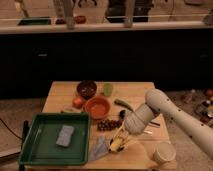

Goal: Place banana in metal cup

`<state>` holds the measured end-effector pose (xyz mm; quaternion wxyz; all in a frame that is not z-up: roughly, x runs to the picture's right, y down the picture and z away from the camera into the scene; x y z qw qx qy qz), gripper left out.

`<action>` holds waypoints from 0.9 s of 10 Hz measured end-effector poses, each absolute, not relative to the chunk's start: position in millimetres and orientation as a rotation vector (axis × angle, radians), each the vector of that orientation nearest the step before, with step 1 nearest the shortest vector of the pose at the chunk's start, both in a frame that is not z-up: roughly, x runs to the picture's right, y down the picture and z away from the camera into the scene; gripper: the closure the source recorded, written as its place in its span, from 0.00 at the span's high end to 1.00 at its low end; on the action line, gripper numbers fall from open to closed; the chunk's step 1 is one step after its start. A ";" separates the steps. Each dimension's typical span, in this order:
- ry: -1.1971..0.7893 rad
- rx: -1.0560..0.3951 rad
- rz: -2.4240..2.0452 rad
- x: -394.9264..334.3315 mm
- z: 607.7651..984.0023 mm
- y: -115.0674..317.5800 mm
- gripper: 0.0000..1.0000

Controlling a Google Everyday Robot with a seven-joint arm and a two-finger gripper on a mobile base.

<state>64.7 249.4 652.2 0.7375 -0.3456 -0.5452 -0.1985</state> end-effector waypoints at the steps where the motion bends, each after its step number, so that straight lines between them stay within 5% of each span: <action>1: -1.212 -0.768 -0.432 62.6 652.2 250.9 0.00; 9: -1.309 -0.815 -0.360 56.4 658.9 259.9 0.00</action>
